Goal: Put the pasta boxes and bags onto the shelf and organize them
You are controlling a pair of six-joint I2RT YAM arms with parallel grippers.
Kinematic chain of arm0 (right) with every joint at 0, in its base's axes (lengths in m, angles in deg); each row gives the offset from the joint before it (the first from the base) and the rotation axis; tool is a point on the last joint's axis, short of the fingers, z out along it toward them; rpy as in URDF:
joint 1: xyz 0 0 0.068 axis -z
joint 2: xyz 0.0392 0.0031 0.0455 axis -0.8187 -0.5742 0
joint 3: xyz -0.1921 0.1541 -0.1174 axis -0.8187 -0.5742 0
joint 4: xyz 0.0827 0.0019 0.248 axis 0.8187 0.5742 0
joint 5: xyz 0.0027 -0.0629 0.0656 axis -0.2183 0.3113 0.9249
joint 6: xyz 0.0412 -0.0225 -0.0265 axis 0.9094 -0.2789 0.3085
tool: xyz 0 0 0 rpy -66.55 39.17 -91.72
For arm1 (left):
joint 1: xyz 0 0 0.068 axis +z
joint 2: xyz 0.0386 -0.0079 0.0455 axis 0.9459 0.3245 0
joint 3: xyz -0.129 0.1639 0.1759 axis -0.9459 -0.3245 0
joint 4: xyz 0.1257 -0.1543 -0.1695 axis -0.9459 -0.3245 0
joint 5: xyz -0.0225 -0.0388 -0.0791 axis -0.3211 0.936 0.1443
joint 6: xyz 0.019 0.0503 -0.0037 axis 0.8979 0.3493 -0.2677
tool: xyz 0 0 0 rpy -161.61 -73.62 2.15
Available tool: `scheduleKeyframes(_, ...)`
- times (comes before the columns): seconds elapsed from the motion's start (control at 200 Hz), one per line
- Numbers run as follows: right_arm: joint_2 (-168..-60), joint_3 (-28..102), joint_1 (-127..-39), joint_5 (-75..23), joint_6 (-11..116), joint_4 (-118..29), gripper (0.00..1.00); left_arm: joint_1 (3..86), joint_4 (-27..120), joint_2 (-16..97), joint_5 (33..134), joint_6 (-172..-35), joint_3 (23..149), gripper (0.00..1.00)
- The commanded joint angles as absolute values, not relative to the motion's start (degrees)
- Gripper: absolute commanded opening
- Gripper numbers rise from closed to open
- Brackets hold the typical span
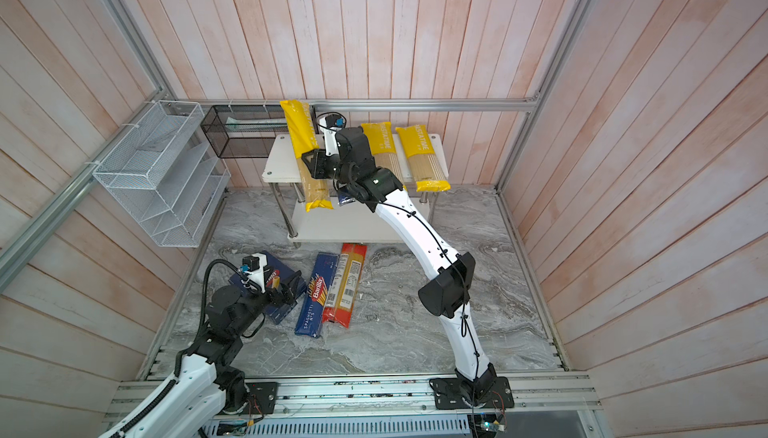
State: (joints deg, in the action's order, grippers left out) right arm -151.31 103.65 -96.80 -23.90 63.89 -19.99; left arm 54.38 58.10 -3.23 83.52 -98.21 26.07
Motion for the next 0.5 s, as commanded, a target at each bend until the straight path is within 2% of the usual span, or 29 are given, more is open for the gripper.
scheduleKeyframes(0.0, -150.95, 106.97, -96.31, -25.26, 64.32, -27.81, 0.29, 54.25, 57.52, -3.98, 84.49, -97.17, 27.05, 1.0)
scheduleKeyframes(0.075, -150.85, 106.92, -96.22, -26.34, 64.71, -28.07, 0.3, 54.14, 57.51, -4.12, 84.38, -97.3, 27.02, 1.0)
scheduleKeyframes(0.145, -150.77, 106.84, -96.09, -26.6, 65.41, -28.64, 0.36, 54.19, 57.38, -4.18, 84.03, -97.4, 27.0, 1.0)
scheduleKeyframes(0.275, -150.77, 106.82, -96.1, -26.53, 66.99, -29.89, 0.36, 54.19, 57.11, -6.73, 83.36, -97.6, 26.08, 1.0)
scheduleKeyframes(0.37, -150.52, 106.83, -96.09, -27.1, 67.22, -30.08, 0.44, 54.16, 56.64, -9.08, 82.17, -98.02, 25.3, 1.0)
scheduleKeyframes(0.495, -150.18, 106.83, -96.09, -27.68, 66.92, -29.57, 0.45, 54.19, 56.59, -9.71, 81.84, -98.13, 25.03, 1.0)
